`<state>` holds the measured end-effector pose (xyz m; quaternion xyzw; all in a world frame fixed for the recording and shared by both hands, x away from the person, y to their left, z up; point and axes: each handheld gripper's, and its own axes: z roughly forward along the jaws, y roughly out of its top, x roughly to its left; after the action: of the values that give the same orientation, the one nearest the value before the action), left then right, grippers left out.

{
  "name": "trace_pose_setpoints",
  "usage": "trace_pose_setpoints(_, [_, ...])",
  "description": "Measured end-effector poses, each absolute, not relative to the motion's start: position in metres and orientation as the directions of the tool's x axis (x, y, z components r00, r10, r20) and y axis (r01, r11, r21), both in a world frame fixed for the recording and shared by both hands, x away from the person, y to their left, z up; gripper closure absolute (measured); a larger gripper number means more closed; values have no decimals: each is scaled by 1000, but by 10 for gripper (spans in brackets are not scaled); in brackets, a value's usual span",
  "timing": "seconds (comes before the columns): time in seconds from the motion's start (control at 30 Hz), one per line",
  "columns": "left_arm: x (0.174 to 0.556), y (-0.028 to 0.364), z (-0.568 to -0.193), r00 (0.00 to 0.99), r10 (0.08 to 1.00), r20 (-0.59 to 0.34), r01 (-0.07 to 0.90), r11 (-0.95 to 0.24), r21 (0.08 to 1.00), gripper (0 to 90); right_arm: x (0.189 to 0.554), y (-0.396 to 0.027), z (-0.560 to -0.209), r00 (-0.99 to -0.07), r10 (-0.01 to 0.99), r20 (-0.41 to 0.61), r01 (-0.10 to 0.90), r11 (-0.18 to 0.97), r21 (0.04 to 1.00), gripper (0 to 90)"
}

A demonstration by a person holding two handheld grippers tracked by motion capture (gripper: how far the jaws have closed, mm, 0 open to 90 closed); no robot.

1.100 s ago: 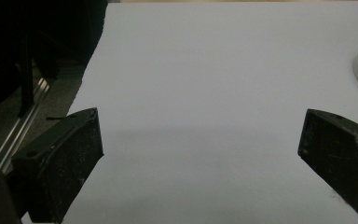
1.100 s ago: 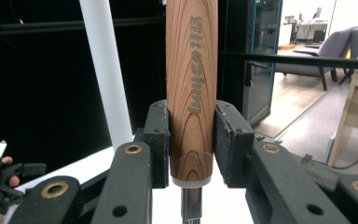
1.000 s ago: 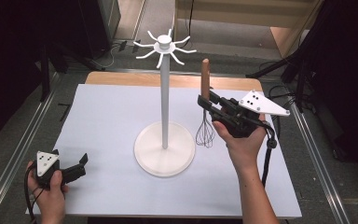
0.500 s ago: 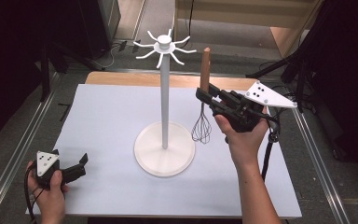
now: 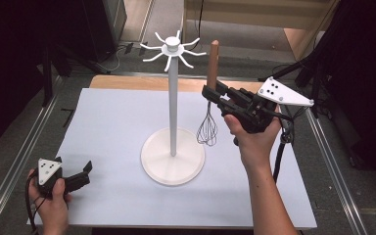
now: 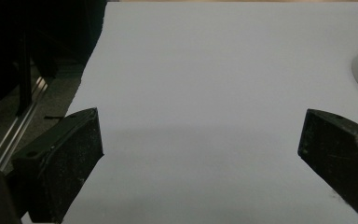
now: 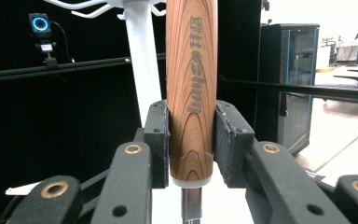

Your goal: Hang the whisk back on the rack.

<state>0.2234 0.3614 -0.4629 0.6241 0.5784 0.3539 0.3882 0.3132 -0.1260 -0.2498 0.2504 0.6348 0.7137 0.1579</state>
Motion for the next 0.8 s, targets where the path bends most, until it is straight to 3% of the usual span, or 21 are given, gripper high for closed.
trace_pose_setpoints(0.8, [224,362,-463,79,997,-9,447,-28,894,3,316,-117,-250,-844,515,150,91,-138,986,701])
